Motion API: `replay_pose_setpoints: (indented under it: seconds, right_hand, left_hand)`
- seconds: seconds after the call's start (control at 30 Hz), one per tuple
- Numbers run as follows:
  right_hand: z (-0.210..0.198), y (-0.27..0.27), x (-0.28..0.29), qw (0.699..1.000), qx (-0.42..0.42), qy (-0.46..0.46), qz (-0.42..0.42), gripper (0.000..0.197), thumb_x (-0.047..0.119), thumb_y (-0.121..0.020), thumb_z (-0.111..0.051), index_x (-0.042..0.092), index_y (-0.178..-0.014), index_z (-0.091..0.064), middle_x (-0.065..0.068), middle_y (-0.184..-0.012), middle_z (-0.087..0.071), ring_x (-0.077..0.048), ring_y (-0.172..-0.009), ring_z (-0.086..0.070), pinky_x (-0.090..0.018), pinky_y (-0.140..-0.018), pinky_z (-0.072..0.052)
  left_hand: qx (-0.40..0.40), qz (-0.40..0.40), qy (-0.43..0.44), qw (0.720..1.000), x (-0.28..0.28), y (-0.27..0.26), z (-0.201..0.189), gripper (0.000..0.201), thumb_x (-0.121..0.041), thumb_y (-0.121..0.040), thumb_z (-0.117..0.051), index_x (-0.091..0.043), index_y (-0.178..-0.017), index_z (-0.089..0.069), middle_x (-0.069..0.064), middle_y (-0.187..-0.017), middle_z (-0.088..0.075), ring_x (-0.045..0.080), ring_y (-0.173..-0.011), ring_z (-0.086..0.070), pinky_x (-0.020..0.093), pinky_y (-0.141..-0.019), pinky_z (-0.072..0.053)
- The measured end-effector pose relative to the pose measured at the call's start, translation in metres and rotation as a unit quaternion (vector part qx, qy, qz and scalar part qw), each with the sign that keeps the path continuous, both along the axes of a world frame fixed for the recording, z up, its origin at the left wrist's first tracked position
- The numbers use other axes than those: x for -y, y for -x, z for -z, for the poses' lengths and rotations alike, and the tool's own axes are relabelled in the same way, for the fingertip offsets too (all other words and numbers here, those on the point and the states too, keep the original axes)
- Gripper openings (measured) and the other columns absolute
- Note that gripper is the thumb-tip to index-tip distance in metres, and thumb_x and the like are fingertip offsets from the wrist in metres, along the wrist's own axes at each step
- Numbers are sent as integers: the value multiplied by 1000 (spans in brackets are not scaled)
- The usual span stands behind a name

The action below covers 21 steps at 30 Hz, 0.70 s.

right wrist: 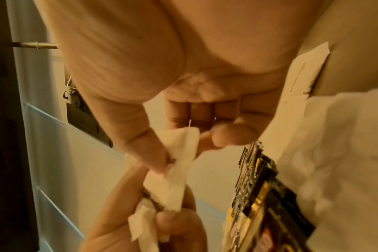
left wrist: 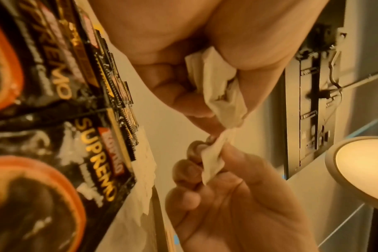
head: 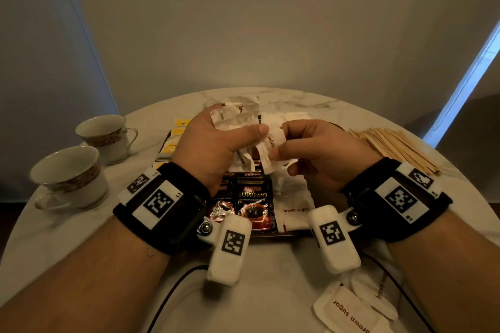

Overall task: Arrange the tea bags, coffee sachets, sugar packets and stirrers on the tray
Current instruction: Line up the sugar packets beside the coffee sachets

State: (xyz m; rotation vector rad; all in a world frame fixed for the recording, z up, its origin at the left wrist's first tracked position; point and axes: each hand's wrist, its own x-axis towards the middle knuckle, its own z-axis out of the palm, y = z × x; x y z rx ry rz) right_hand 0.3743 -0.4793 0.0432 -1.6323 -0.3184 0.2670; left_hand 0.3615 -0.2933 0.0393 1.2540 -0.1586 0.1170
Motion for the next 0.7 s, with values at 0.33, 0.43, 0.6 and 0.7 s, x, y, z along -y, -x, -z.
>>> replay_pose_setpoints:
  seconds: [0.33,0.43,0.6,0.7]
  right_hand:
    - [4,1,-11,982,-65,-176,25,26,19,-76,-78,8,-95,-65,-6,-85,-74,-13,-69,-69,-23,-60,-55]
    - [5,0,-8,984,-64,-158,49,19,23,-82,-74,10,-96,-71,-7,-89,-74,-15,-70,-69,-28,-63,-56]
    - [4,-2,-6,985,-70,-134,79,21,22,-97,-64,6,-108,-71,-10,-95,-75,-18,-75,-69,-32,-66,-57]
    - [4,-2,-4,991,-11,-76,107,13,18,-94,-69,9,-95,-78,-7,-95,-76,-18,-81,-68,-33,-70,-57]
  left_hand:
    - [-10,51,-7,999,4,3,0,58,2,-69,-86,4,-123,-65,31,-116,-70,54,-108,-67,75,-96,-48]
    - [-25,36,16,999,1,-1,0,49,13,-75,-77,7,-122,-63,35,-114,-69,56,-105,-67,71,-90,-54]
    - [-45,30,43,998,-3,-5,-2,53,13,-78,-72,6,-129,-61,31,-119,-69,49,-104,-71,55,-82,-61]
    - [-51,14,50,997,-5,-6,-3,49,15,-79,-70,8,-126,-61,29,-114,-72,46,-100,-73,47,-75,-62]
